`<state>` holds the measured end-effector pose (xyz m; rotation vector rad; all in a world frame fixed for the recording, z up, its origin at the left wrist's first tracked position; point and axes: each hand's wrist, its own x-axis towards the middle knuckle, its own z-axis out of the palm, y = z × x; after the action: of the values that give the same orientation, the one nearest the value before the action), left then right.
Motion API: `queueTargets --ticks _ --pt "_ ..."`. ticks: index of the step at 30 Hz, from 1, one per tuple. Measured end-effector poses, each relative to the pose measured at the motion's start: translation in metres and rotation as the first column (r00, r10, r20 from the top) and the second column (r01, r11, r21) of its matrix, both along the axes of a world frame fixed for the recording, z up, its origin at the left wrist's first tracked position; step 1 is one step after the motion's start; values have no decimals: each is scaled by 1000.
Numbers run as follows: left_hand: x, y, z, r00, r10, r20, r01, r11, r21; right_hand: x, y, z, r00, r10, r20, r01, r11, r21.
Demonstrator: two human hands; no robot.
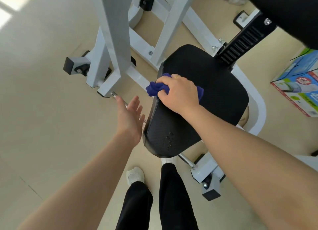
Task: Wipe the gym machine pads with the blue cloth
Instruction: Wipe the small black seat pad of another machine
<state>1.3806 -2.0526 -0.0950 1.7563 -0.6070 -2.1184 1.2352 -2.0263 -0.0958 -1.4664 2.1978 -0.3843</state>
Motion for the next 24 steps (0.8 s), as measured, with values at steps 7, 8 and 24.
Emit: queueTargets --ticks 7,8,24 --pt "-5 10 15 1000 -23 17 23 1000 -10 49 68 28 943 320 90 -306 942 -136" --pt "-2 11 15 1000 -24 6 24 1000 -14 44 65 25 932 360 36 -353 926 -135" --pt "24 44 11 979 -192 69 199 971 -132 54 96 19 964 252 -91 -265 942 -206"
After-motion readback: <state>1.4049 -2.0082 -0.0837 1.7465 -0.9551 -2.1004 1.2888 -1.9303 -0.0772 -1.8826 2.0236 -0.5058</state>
